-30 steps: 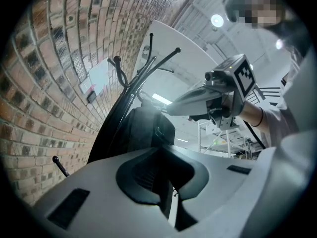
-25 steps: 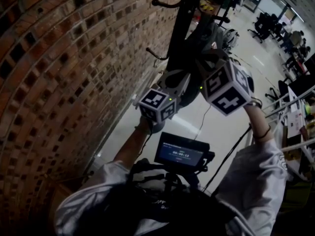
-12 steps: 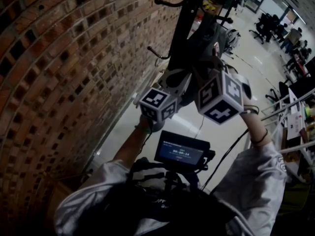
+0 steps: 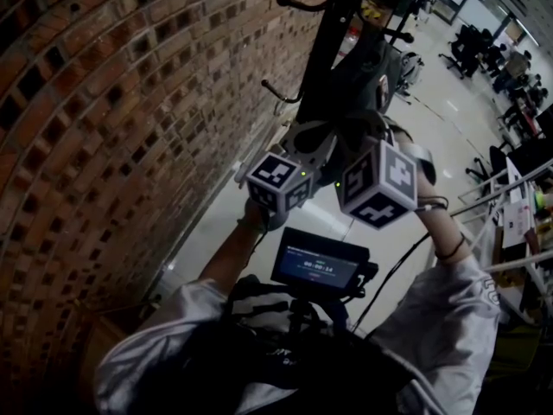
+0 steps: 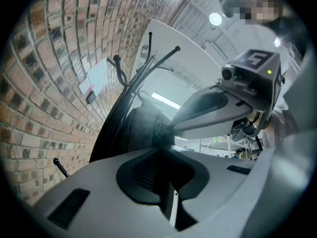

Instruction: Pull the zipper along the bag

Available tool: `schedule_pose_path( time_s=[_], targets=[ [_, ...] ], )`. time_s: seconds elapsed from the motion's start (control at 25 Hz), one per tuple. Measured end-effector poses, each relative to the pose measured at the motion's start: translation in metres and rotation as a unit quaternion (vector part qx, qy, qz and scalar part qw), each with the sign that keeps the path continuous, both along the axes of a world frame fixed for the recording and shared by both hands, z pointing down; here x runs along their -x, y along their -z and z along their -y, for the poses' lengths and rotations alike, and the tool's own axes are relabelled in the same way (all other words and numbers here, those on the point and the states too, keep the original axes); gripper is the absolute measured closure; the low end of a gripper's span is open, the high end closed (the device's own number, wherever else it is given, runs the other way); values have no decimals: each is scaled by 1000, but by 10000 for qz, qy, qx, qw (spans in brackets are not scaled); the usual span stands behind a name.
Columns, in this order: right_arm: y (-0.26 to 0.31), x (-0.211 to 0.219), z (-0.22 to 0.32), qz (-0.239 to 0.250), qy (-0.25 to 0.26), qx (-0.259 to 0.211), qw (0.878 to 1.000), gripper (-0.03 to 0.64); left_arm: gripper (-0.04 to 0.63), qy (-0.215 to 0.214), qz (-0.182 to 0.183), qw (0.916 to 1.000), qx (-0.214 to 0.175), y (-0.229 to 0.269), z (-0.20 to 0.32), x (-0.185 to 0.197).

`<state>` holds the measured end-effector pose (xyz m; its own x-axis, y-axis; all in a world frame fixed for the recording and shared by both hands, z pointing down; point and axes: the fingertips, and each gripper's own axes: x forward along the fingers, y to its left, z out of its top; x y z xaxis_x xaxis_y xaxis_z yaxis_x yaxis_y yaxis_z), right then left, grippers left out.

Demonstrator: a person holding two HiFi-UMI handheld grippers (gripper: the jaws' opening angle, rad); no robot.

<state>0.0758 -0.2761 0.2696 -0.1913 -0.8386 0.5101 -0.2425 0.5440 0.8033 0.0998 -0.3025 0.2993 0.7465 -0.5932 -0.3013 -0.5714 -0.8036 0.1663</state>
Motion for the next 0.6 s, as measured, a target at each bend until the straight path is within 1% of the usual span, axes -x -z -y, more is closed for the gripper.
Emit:
schedule_pose_path(
  time_s=[0.12,0.24,0.32,0.52,0.6],
  targets=[
    [1,0,2,204,-57,75,9997,588,577,20,1,10000,13,0,0,1],
    [3,-4,6,610,-149,177,9979,588,577,22,57,10000,40,-2,1,2],
    [5,-4,7,894,-193,169,9957,588,577,29,74,10000,31,-2,1,2],
    [10,-5,8,1330,-211,7,9909,586,577,27,137,9999,-15,1,-1,2],
    [9,-7,5,1628,-290,95,9862,584,577,31,121,9999,-57,2,-3,2]
  ],
)
